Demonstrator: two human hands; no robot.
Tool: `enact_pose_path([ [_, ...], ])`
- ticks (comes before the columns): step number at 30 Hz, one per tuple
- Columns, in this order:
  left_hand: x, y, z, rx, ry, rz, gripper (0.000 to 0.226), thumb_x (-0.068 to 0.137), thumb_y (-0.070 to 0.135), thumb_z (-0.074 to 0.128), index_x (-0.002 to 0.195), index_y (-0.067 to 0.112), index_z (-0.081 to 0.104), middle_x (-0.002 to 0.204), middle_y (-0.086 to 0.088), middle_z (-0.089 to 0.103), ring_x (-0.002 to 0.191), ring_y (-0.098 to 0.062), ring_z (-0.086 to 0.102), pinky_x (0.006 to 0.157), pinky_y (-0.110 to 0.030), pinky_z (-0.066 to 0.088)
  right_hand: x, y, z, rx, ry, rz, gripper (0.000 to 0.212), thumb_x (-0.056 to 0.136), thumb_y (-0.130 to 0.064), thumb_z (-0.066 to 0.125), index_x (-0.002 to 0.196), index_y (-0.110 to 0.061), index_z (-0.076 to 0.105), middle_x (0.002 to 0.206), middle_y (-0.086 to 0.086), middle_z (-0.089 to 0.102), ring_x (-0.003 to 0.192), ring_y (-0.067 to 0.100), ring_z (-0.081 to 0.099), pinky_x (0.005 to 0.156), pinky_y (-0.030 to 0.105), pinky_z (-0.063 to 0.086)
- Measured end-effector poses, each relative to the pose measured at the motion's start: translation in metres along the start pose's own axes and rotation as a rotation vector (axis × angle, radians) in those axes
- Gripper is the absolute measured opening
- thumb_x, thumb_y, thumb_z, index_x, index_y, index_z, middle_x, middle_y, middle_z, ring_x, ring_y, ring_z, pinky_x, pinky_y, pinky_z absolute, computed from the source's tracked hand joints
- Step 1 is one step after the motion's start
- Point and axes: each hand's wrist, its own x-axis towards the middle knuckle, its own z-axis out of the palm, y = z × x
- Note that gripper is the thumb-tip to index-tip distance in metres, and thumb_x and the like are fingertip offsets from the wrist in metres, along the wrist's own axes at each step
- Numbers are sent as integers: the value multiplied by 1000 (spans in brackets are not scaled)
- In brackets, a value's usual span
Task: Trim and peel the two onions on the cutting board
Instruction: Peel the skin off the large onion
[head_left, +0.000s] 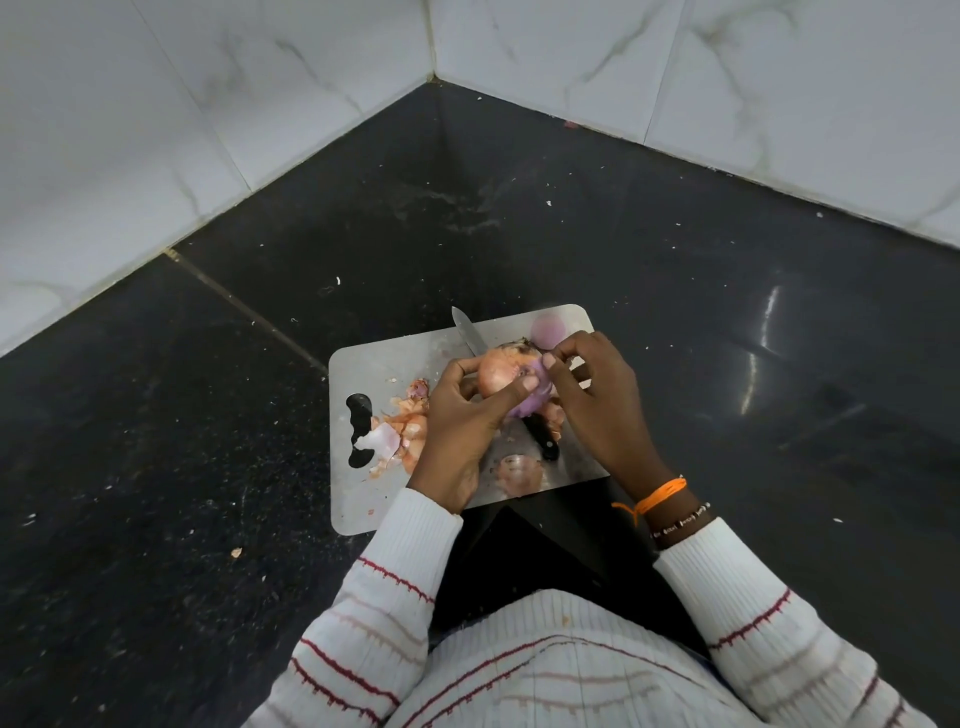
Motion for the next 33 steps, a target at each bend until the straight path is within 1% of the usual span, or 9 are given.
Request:
enact_pose_path([
  [4,0,2,-3,-16,-16,-36,78,45,51,84,112,20,60,114,-6,66,107,-23,63,93,-43,53,1,0,0,-50,20,-97,7,88,-11,55,86,-5,59,85,-1,58,78,17,58,69,28,46],
  [10,-3,7,-4,-66,-73,-80,53,72,32,80,118,18,58,120,-6,63,109,-19,63,91,-34,54,3,4,-5,11,63,-29,8,86,-2,60,78,-4,58,74,0,60,70,18,61,63,21,48],
  [14,-6,11,-6,-147,-126,-127,46,84,19,67,126,11,53,125,-8,61,109,-18,63,87,-28,55,5,8,-6,23,42,22,15,84,-1,62,74,-10,56,73,2,61,71,23,64,64,34,53],
  [17,-8,14,-5,-259,-202,-183,44,87,22,60,128,9,53,119,-10,64,99,-16,67,80,-24,57,5,15,-5,-45,11,38,15,82,0,63,70,-6,56,71,8,62,68,25,63,62,28,50],
  [19,-7,18,-6,-314,-248,-178,53,80,27,60,130,9,53,118,-11,64,94,-15,68,76,-23,57,4,22,-5,-70,-5,86,11,81,0,64,72,-2,58,72,9,62,70,25,61,60,16,45],
  [22,-6,21,-8,-328,-267,-175,63,75,24,61,134,7,48,129,-16,57,104,-25,66,82,-33,58,6,24,-5,-42,-22,120,8,80,-1,67,75,-4,61,76,4,63,75,21,63,65,17,46],
  [24,-6,20,-8,-349,-260,-201,58,79,17,61,135,5,46,133,-19,53,106,-30,65,84,-41,56,7,21,-5,-25,-20,113,7,81,0,65,78,-4,61,78,4,65,77,19,63,69,23,49],
  [29,-5,13,-9,-372,-267,-187,31,90,7,53,120,12,55,122,-14,61,99,-24,68,83,-36,57,4,11,-9,83,-34,84,23,86,10,51,90,-9,64,88,-1,66,83,2,62,70,3,43],
  [33,-3,14,-8,-364,-239,-186,33,89,10,55,122,13,54,124,-14,61,104,-26,66,83,-35,57,4,4,-12,118,0,98,18,90,-2,53,92,-11,69,88,-5,68,82,4,63,73,9,46],
])
